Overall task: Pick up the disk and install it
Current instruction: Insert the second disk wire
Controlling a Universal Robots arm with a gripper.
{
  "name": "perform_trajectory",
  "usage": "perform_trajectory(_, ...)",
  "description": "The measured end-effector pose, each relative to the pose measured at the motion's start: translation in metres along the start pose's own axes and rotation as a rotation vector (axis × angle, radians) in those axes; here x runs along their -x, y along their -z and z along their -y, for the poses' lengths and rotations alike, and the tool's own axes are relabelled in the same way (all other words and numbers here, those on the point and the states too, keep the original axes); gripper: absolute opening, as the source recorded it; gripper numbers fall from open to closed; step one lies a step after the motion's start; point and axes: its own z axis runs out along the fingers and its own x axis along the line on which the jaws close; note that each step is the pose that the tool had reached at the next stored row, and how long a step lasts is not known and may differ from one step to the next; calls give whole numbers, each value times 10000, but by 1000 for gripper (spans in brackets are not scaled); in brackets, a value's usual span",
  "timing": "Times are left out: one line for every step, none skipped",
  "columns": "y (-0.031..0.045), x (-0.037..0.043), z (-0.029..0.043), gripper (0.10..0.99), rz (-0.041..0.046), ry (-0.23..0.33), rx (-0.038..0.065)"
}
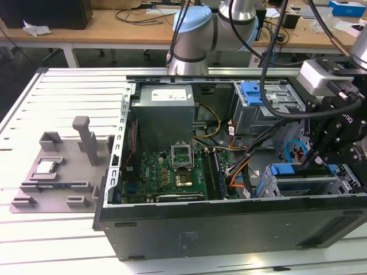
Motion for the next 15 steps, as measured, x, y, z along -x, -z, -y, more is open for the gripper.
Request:
perform_trajectory(-1, -1, 8, 161, -2, 0, 0)
perform_trajectory(-1, -1, 19, 161, -3, 0, 0)
perform_trajectory(-1, -1, 28, 161, -3, -1, 0)
perform_trajectory(-1, -1, 33, 161, -2, 0, 1)
perform_trajectory(-3, -2, 35, 161, -1, -2, 1)
perform_trajectory(-6, -1, 36, 161, -4, -2, 1)
perform_trajectory(-10, 0, 36, 161, -4, -2, 1)
perform_trajectory(-15, 2, 37, 161, -2, 0, 1)
perform_trajectory(-25, 6, 38, 161, 1, 0, -2)
perform_trajectory(-28, 11, 37, 161, -1, 1, 0)
perform_trajectory(-29, 15, 35, 161, -1, 1, 0)
perform_trajectory(-30, 23, 33, 161, -2, 1, 0)
perform_trajectory(-29, 50, 33, 161, -2, 0, 0)
perform_trajectory(-28, 64, 33, 161, -2, 3, 0)
perform_trajectory(-27, 77, 33, 161, -4, 11, 0)
